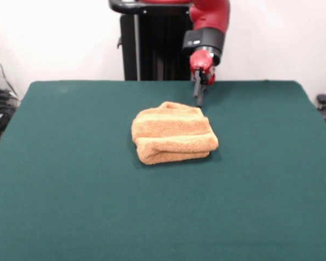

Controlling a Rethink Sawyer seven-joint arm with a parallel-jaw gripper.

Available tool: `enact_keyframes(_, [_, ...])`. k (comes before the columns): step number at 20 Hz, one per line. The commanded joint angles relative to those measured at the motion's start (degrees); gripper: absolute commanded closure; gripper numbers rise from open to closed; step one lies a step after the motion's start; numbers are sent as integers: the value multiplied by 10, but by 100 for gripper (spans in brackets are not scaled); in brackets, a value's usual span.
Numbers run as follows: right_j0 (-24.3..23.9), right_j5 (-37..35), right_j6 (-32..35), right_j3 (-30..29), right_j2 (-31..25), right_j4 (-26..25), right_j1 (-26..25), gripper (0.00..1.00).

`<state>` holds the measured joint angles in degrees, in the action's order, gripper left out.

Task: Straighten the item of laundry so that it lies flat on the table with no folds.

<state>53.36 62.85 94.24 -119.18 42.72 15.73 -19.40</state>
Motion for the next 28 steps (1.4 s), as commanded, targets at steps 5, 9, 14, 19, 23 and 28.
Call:
enact_keyframes(5, [-8,65,74,96,-76,19,-20,0])
enact_keyframes(9, [-9,60,67,93,-74,24,-22,0])
enact_keyframes(14, [-12,56,59,99,-70,22,-26,0])
enact_keyframes(19, [-16,50,51,109,-68,31,-35,0])
enact_keyframes(23, [-19,48,50,111,-67,32,-37,0])
enact_keyframes(28, [-27,49,54,119,-70,27,-39,0])
